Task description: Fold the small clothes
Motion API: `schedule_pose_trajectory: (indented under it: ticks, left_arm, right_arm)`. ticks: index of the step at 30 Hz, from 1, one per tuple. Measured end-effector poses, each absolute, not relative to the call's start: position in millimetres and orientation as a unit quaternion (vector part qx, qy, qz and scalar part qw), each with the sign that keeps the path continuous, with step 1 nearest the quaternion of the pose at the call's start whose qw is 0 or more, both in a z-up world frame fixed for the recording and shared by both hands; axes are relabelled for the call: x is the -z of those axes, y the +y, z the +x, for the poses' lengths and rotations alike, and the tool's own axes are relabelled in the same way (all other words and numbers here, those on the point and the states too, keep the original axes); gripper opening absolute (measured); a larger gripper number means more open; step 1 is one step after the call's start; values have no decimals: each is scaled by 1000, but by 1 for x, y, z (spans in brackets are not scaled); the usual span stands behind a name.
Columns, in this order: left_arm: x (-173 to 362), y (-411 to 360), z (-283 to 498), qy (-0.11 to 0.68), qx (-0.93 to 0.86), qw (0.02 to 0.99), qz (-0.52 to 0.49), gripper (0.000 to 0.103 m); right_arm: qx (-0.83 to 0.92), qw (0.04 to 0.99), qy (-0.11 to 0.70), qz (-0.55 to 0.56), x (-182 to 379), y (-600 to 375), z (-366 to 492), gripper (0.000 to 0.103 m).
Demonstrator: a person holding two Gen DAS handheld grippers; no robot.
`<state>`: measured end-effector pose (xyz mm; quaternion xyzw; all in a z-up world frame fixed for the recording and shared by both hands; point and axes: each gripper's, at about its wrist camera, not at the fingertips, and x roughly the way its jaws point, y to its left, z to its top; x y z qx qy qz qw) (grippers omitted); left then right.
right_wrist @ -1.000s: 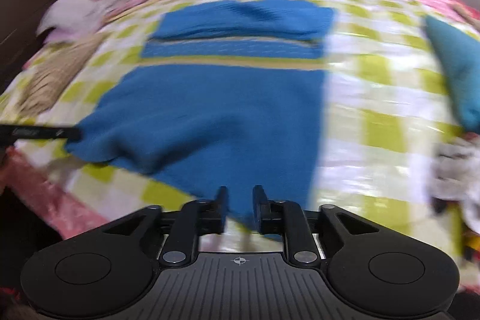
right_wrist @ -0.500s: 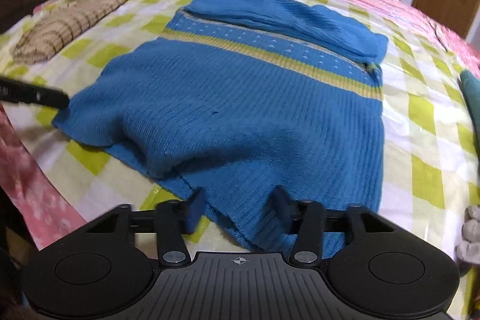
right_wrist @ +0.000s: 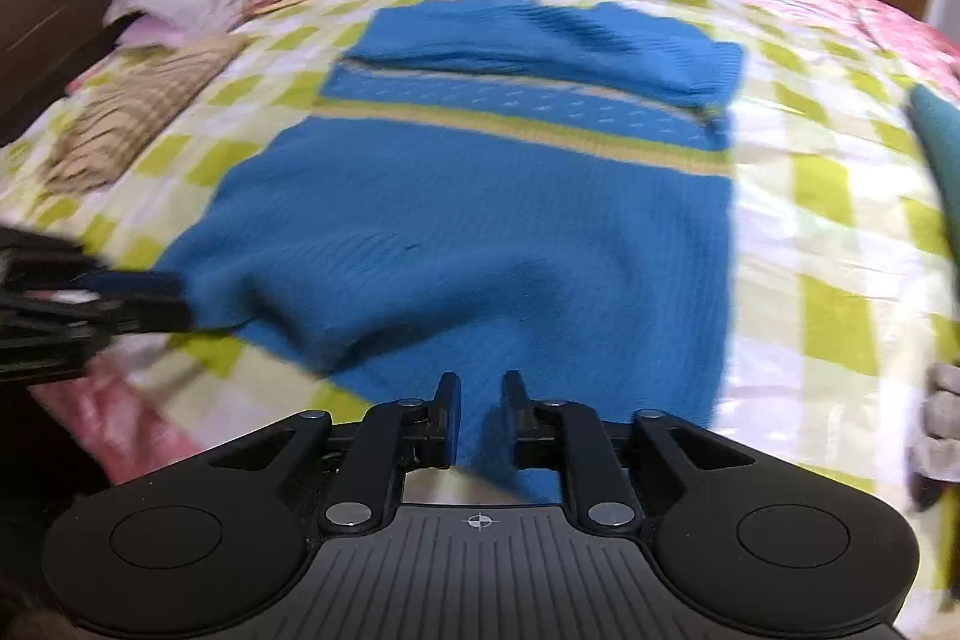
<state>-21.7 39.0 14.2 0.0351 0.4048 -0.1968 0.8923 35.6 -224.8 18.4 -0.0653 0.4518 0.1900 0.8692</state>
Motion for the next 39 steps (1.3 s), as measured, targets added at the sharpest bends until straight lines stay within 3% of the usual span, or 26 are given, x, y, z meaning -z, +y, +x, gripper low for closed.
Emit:
schedule_pose_trajectory:
  ticks: [4,13,16,22,26,39]
  left_arm:
    - [-8,27,-19,391,178,898,93,30]
    - [1,25,-11,399,170,895,101,30]
    - [-1,33,-2,408,159,897,68,21]
    - [-8,48,9,408,140,902,22,17]
    - [-11,53,16,406,143,902,5,17]
    - [-18,63,24,409,150,899,-38,17]
  right_arm:
    - [-218,866,434,-122,-11,-201,23,51]
    - [-222,872,415,-136,1,-176,33,52]
    - [-224,877,409,-120,-2,-175,38,52]
    - [-233,872,416,-113,-2,-168,45,53]
    - [-249,869,406,-131,-4,-162,37,65]
    - [-189,895,365,-172,9,-137,45,62]
